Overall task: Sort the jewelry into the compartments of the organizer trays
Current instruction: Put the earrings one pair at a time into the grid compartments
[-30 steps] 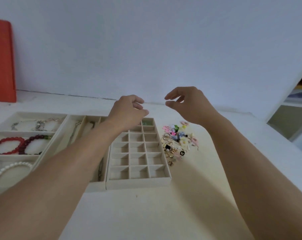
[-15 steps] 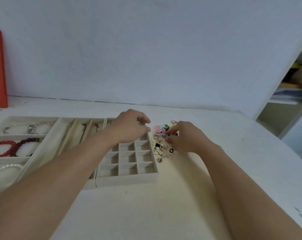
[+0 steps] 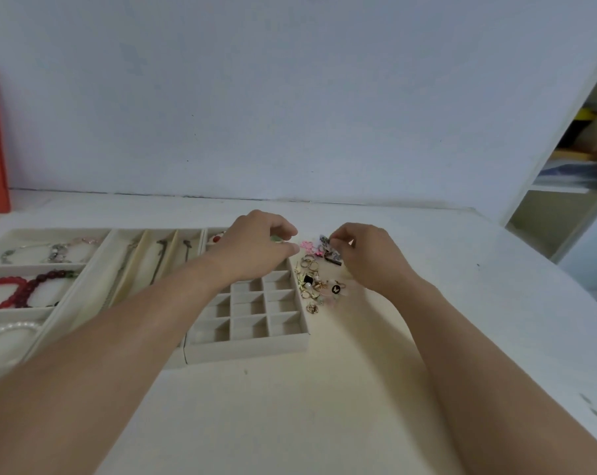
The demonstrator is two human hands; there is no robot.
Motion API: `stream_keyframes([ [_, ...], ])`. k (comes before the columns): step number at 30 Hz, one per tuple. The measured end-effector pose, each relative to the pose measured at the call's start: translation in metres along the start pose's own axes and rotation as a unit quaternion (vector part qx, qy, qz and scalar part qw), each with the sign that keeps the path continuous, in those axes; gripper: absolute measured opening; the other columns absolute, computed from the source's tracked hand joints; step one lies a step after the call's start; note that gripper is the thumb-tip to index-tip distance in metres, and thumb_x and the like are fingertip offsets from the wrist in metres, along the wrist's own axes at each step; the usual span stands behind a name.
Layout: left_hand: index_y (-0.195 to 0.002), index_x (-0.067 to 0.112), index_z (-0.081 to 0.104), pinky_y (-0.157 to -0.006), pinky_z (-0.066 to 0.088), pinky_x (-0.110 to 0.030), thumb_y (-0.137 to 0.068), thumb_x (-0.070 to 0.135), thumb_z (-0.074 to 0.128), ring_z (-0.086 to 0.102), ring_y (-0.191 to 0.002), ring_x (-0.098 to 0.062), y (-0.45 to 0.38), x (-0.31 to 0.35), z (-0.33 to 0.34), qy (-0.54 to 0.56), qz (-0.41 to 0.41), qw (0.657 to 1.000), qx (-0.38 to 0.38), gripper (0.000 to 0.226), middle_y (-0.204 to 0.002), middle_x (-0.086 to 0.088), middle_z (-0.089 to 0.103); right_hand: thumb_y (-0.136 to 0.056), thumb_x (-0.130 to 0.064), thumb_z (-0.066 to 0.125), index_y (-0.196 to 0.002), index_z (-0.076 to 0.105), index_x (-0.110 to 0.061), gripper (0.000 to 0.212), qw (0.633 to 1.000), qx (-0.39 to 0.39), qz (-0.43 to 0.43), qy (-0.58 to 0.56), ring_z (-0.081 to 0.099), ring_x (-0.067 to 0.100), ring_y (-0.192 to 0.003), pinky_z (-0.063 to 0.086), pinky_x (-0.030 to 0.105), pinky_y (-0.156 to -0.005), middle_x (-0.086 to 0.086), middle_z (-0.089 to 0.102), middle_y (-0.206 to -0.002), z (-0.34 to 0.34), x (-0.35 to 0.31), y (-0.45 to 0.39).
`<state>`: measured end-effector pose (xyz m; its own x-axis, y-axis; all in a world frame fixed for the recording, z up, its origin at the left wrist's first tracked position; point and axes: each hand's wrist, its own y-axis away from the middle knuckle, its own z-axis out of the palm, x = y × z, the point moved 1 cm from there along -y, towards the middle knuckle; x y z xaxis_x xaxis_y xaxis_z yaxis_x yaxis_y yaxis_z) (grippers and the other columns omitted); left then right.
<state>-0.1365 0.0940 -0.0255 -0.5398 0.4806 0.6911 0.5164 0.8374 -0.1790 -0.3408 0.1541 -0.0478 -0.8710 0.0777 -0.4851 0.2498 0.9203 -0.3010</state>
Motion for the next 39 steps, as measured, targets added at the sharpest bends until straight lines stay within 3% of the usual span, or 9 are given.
stream_keyframes([
  [6, -0.111, 0.028, 0.073, -0.078, 0.041, -0.013, -0.09, 0.036, 0.071, 0.063, -0.1, -0.004, -0.002, 0.005, 0.003, 0.048, 0.008, 0.998, 0.048, 0.022, -0.1, 0.012, 0.071, -0.098, -0.028, 0.063, -0.088, 0.071, -0.022, 0.014, 0.953, -0.057, -0.006, -0.296, 0.058, 0.013, -0.076, 0.045, 0.029, -0.071, 0.008, 0.071, -0.091, -0.009, -0.017, 0.008],
  [10, -0.095, 0.025, 0.078, -0.086, 0.051, -0.025, -0.089, 0.029, 0.074, 0.068, -0.091, -0.006, -0.002, 0.007, 0.004, 0.085, 0.024, 0.994, 0.068, 0.008, -0.091, 0.01, 0.075, -0.1, -0.026, 0.061, -0.09, 0.071, -0.02, 0.015, 0.939, -0.092, -0.003, -0.333, 0.059, 0.011, -0.08, 0.045, 0.031, -0.072, -0.005, 0.069, -0.09, -0.007, -0.02, 0.008],
  [15, -0.085, 0.022, 0.076, -0.068, 0.043, -0.014, -0.088, 0.028, 0.075, 0.065, -0.079, -0.003, -0.001, 0.011, 0.004, 0.094, 0.019, 0.993, 0.069, 0.007, -0.083, 0.01, 0.073, -0.097, -0.033, 0.064, -0.097, 0.073, -0.018, 0.018, 0.936, -0.072, 0.02, -0.343, 0.06, 0.007, -0.074, 0.045, 0.021, -0.064, -0.006, 0.071, -0.089, -0.01, -0.02, 0.009],
  [18, -0.083, 0.019, 0.072, -0.068, 0.044, -0.014, -0.089, 0.024, 0.073, 0.067, -0.079, -0.005, 0.0, 0.012, 0.003, 0.109, 0.001, 0.991, 0.076, 0.008, -0.081, 0.009, 0.074, -0.097, -0.037, 0.063, -0.099, 0.073, -0.024, 0.016, 0.962, 0.021, 0.06, -0.266, 0.059, 0.001, -0.065, 0.047, 0.024, -0.063, -0.008, 0.073, -0.093, -0.009, -0.003, 0.001],
  [21, -0.082, 0.015, 0.071, -0.084, 0.059, -0.032, -0.089, 0.017, 0.071, 0.074, -0.081, -0.011, 0.0, 0.012, 0.001, 0.151, -0.02, 0.985, 0.078, 0.007, -0.077, 0.006, 0.077, -0.097, -0.032, 0.064, -0.097, 0.071, -0.029, 0.008, 0.984, 0.069, 0.08, -0.143, 0.06, 0.005, -0.068, 0.053, 0.033, -0.069, -0.015, 0.067, -0.09, -0.005, 0.018, -0.004],
  [27, -0.084, 0.011, 0.067, -0.086, 0.06, -0.044, -0.086, 0.012, 0.07, 0.075, -0.078, -0.016, 0.003, 0.013, -0.001, 0.181, -0.042, 0.979, 0.089, 0.004, -0.071, 0.003, 0.076, -0.092, -0.042, 0.065, -0.104, 0.075, -0.032, 0.019, 0.997, 0.022, 0.031, 0.065, 0.046, 0.017, -0.117, 0.032, 0.03, -0.09, -0.011, 0.065, -0.122, 0.009, 0.02, -0.003],
  [30, -0.085, 0.014, 0.063, -0.076, 0.061, -0.044, -0.085, 0.012, 0.071, 0.074, -0.08, -0.023, 0.002, 0.011, -0.002, 0.171, -0.049, 0.98, 0.091, 0.009, -0.071, 0.003, 0.076, -0.097, -0.044, 0.057, -0.114, 0.074, -0.032, 0.028, 0.991, -0.002, 0.036, 0.129, 0.041, 0.02, -0.123, 0.028, 0.033, -0.096, -0.006, 0.061, -0.128, 0.012, 0.018, -0.004],
  [33, -0.086, 0.02, 0.059, -0.056, 0.046, -0.025, -0.082, 0.013, 0.074, 0.07, -0.076, -0.019, 0.002, 0.01, -0.002, 0.153, -0.053, 0.983, 0.081, 0.017, -0.081, 0.001, 0.077, -0.1, -0.043, 0.049, -0.12, 0.071, -0.032, 0.032, 0.986, -0.019, 0.043, 0.158, 0.04, 0.025, -0.124, 0.03, 0.038, -0.102, 0.001, 0.059, -0.126, 0.012, 0.019, -0.004],
  [39, -0.105, 0.024, 0.064, -0.074, 0.053, -0.034, -0.087, 0.01, 0.067, 0.07, -0.086, -0.026, 0.001, 0.009, -0.003, 0.145, -0.039, 0.986, 0.068, 0.023, -0.088, -0.006, 0.073, -0.099, -0.049, 0.047, -0.126, 0.065, -0.035, 0.035, 0.982, -0.054, 0.048, 0.172, 0.038, 0.028, -0.128, 0.031, 0.039, -0.104, 0.004, 0.056, -0.129, 0.014, 0.016, -0.006],
])
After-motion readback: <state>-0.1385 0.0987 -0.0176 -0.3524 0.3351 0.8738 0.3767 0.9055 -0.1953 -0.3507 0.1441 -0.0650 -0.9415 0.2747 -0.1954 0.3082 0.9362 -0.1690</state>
